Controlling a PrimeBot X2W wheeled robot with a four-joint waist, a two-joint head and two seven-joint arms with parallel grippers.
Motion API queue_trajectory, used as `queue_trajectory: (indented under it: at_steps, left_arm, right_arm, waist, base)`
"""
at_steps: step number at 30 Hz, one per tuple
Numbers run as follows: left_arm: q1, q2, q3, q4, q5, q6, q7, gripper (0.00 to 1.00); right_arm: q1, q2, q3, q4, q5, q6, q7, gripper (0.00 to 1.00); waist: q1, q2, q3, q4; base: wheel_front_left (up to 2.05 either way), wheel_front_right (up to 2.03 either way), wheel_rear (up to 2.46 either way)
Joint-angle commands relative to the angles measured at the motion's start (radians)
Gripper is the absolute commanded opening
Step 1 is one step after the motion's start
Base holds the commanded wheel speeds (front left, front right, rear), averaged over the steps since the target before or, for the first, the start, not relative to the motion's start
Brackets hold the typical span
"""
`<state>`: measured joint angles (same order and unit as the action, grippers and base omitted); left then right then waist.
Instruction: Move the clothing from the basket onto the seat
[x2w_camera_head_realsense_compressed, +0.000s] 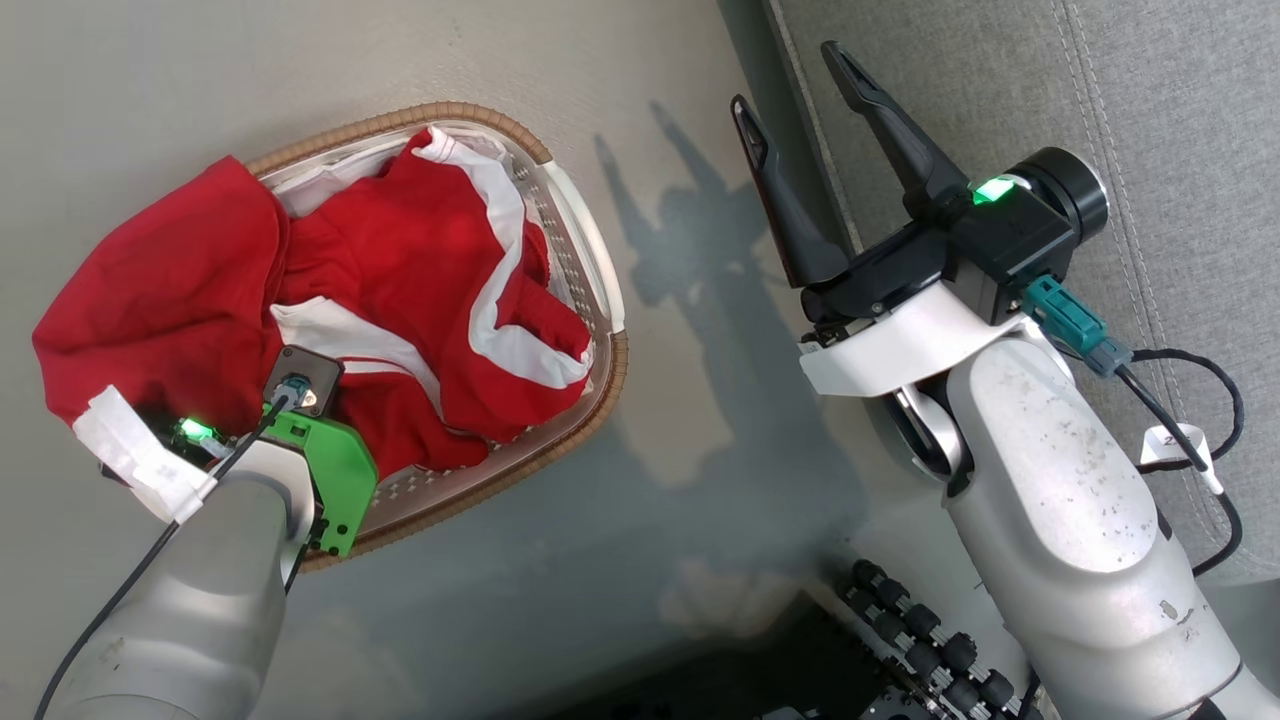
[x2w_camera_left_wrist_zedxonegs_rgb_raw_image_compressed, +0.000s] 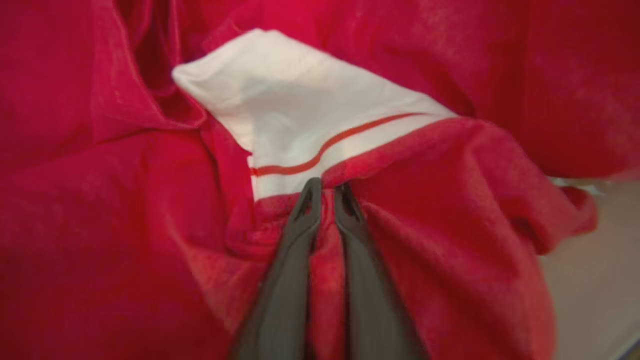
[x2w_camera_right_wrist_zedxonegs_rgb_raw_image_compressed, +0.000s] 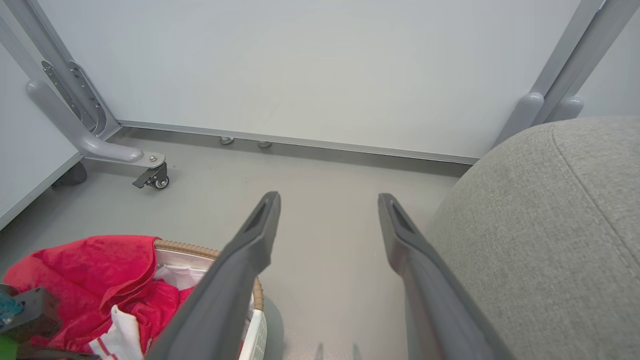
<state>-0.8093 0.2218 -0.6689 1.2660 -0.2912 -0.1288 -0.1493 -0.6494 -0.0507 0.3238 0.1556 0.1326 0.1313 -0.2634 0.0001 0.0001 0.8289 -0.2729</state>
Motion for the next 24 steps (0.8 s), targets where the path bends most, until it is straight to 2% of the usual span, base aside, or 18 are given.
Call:
queue_trajectory:
  at_steps: [1,11,24]
  left_arm:
    - [-0.012,0.006,-0.006,0.007,-0.007,-0.003,0.008,0.0]
    - [0.013,-0.021,-0.039,0.006,-0.065,-0.003,-0.042,0.0]
    - [0.1,-0.084,-0.03,-0.05,-0.139,-0.003,-0.116,0.0]
  right_arm:
    - [-0.009,-0.002,0.0,-0.002,0.004,-0.001,-0.002,1.0]
    - [0.013,-0.003,-0.004,0.027,-0.003,-0.001,-0.002,1.0]
    - [0.106,-0.003,-0.017,0.096,-0.033,-0.001,-0.002,1.0]
  waist:
    - [-0.0001,-0.0001,-0.001,0.0]
    - [-0.0001,-0.0001,-0.081,0.016]
    - [-0.0001,-0.0001,-0.321,0.089]
  base:
    - [0.0,0.0,0.0]
    - [0.0,0.0,0.0]
    - [0.0,0.0,0.0]
